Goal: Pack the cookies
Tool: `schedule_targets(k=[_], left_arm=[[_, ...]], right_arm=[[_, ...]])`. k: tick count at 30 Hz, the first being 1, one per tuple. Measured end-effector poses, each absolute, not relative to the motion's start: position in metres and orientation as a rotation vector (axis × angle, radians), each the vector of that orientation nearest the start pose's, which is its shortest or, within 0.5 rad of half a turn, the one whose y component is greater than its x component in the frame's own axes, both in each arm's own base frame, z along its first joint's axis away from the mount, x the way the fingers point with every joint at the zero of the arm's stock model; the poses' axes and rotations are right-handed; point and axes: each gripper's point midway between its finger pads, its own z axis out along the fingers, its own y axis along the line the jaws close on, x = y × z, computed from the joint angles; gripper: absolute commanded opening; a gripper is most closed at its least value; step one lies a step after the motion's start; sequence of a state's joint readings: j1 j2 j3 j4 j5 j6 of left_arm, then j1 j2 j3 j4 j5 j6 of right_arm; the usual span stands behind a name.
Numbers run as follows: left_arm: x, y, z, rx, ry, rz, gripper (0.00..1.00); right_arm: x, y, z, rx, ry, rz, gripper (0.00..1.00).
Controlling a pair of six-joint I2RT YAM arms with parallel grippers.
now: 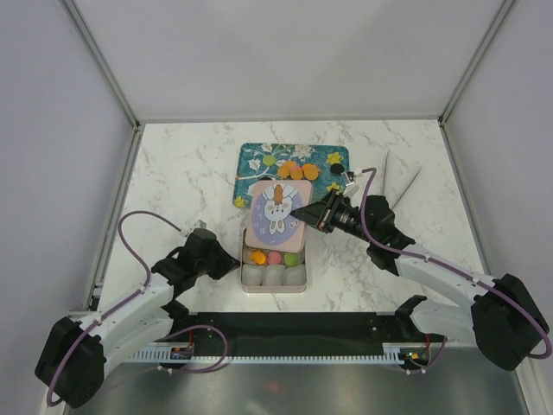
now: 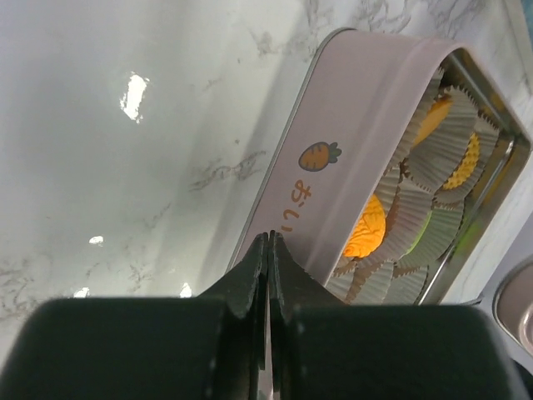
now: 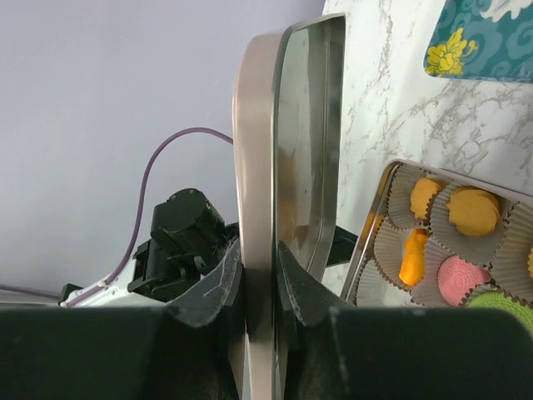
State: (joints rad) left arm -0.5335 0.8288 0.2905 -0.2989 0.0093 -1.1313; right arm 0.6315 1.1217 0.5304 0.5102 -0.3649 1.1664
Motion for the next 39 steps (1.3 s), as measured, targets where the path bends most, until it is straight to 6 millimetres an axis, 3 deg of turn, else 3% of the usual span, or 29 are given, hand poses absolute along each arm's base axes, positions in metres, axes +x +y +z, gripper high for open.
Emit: schedule_targets(k=[5, 9, 14, 18, 19, 25, 33, 39], left_arm=[[0.186, -0.152, 0.043, -0.747, 2.447, -0.687, 0.03], [0.204, -0.138, 0.063, -0.790, 2.381, -0.635, 0.15], [0.225, -0.108, 0.082, -0.860, 2.290, -0.576, 0.34], [0.232, -0.091, 0.092, -0.878, 2.260, -0.546, 0.58], [0.234, -0.089, 0.095, -0.868, 2.256, -0.547, 0.69], [0.235, -0.101, 0.115, -0.736, 2.247, -0.635, 0.91], [0.233, -0.133, 0.136, -0.519, 2.243, -0.851, 0.93], [0.224, -0.146, 0.122, -0.431, 2.299, -0.929, 0.94]], right_arm=[[0.239, 0.292, 0.214, 0.218, 1.970, 1.608, 0.00], [0.234, 0.294, 0.204, 0.219, 1.994, 1.648, 0.00], [0.226, 0.298, 0.198, 0.217, 2.012, 1.730, 0.00], [0.219, 0.300, 0.197, 0.212, 2.014, 1.791, 0.00], [0.218, 0.301, 0.197, 0.211, 2.015, 1.802, 0.00], [0.208, 0.300, 0.186, 0.217, 2.043, 1.840, 0.00], [0.199, 0.301, 0.170, 0.250, 2.081, 1.890, 0.00], [0.196, 0.307, 0.171, 0.243, 2.067, 1.939, 0.00]])
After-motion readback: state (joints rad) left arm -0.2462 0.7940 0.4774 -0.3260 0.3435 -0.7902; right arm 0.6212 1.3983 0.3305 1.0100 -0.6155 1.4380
